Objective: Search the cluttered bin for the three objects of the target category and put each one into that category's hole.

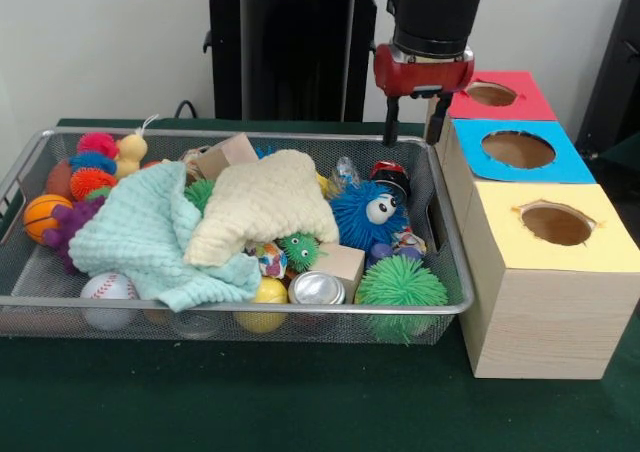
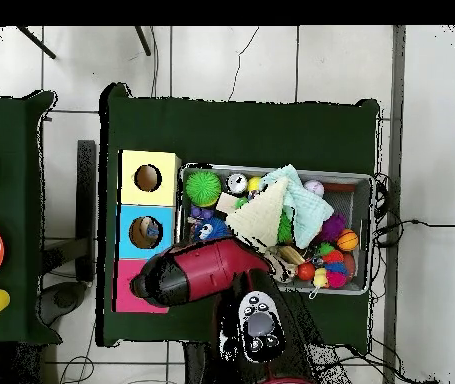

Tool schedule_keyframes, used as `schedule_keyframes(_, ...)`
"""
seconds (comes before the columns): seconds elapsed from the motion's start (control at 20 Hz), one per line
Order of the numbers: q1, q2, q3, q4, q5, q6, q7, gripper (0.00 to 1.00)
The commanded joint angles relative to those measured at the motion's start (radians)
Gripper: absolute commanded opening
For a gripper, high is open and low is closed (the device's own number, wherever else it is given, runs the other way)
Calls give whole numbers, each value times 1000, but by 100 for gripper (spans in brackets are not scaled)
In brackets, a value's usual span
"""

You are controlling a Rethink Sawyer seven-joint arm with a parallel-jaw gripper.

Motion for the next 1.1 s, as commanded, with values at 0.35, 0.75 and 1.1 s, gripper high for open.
schedule_keyframes(0.35,8,35,-94,118,70,-117,238,100)
schedule_keyframes(0.75,18,80,-144,138,94,-184,234,100)
schedule_keyframes(1.1,1,143,-161,119,95,-227,212,100)
